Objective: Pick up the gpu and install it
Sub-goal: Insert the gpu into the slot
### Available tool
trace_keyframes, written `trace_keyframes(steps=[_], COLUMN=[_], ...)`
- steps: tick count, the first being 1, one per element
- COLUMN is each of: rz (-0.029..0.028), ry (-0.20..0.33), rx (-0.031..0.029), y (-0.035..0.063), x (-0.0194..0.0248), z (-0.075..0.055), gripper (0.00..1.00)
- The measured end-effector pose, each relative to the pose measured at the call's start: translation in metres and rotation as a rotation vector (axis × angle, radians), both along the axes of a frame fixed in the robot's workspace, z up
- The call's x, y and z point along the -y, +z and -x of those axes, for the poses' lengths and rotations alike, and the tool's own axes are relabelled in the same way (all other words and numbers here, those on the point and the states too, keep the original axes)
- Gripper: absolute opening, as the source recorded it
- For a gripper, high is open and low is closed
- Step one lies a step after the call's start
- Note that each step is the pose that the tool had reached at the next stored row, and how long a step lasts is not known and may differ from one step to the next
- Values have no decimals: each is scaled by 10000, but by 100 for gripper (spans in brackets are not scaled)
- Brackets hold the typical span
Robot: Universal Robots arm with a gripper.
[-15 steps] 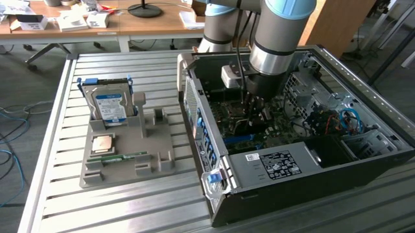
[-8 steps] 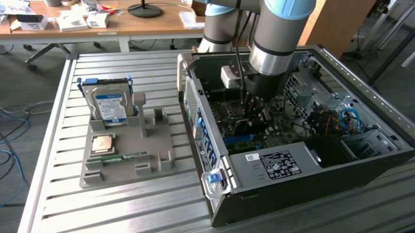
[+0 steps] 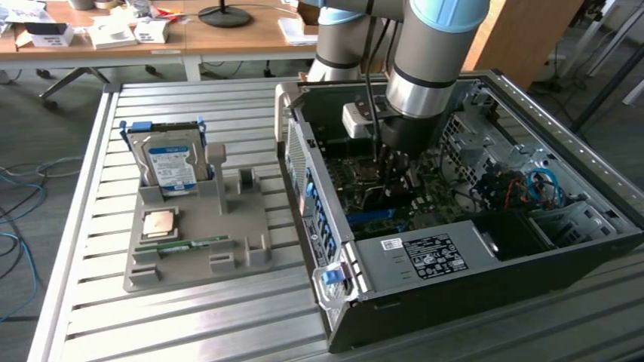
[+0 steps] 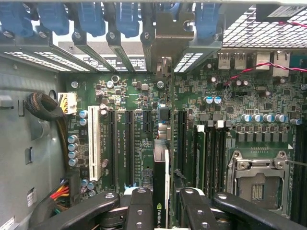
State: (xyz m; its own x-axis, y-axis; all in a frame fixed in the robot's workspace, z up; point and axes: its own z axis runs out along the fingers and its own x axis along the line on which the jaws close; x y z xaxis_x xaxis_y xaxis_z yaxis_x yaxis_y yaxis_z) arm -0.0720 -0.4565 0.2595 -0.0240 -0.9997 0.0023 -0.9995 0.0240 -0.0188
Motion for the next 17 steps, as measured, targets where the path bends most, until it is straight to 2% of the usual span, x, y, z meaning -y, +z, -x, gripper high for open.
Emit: trace_keyframes(steps=[17], rz=[0], ry=[0], rx=[0], y=[-16], x=[0], z=[2], gripper=[26])
